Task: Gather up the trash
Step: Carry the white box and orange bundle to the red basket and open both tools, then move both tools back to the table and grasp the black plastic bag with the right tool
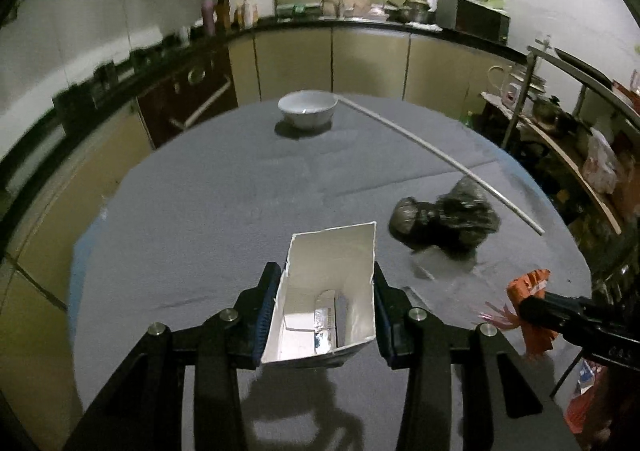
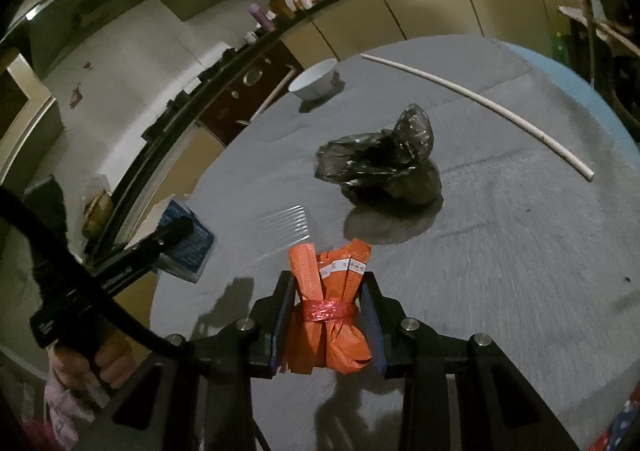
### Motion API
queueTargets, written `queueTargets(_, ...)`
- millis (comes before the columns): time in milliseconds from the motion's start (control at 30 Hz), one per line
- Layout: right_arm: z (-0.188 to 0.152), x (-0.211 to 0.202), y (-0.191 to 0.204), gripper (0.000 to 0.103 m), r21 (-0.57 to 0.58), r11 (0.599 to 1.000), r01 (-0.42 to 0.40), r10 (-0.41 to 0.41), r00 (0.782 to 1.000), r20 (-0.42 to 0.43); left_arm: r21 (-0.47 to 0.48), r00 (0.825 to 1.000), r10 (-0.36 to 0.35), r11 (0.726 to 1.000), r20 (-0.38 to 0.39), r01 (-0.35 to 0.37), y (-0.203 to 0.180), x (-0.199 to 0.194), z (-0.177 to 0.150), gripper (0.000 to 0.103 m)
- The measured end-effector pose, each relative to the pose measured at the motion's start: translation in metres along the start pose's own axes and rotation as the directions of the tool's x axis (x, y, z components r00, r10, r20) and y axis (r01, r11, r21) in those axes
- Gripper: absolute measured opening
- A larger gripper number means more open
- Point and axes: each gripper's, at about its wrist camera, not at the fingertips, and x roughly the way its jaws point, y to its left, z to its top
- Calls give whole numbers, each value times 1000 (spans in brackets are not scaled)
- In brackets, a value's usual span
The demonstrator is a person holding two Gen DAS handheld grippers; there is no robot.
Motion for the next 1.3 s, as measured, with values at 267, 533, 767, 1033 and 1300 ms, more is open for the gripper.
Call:
queueTargets(267,-19,-48,8,35,-17,1000,-8,9,998,63,73,999,-33,997,15,32,-42,-35,-16,44)
queueTargets(533,-58,-106,-39,35,62,996,62,-69,991,114,103,947,-293,946,-131,307,-113,-31,-57,44)
queueTargets(767,-113,-175,-123,35,252,952,174,-216,965,148,176,864,-450,853,-228,491,-197,-36,-77,44)
queueTargets(1033,-163,-246,-204,37,482,849,215,-332,927,172,277,770,-556,722,-313,634,-288,-43,-85,46)
queueTargets(1300,-177,-269,-234,56,570,801,184,-331,929,165,292,721,-587,663,-369,690,-331,-42,-86,70)
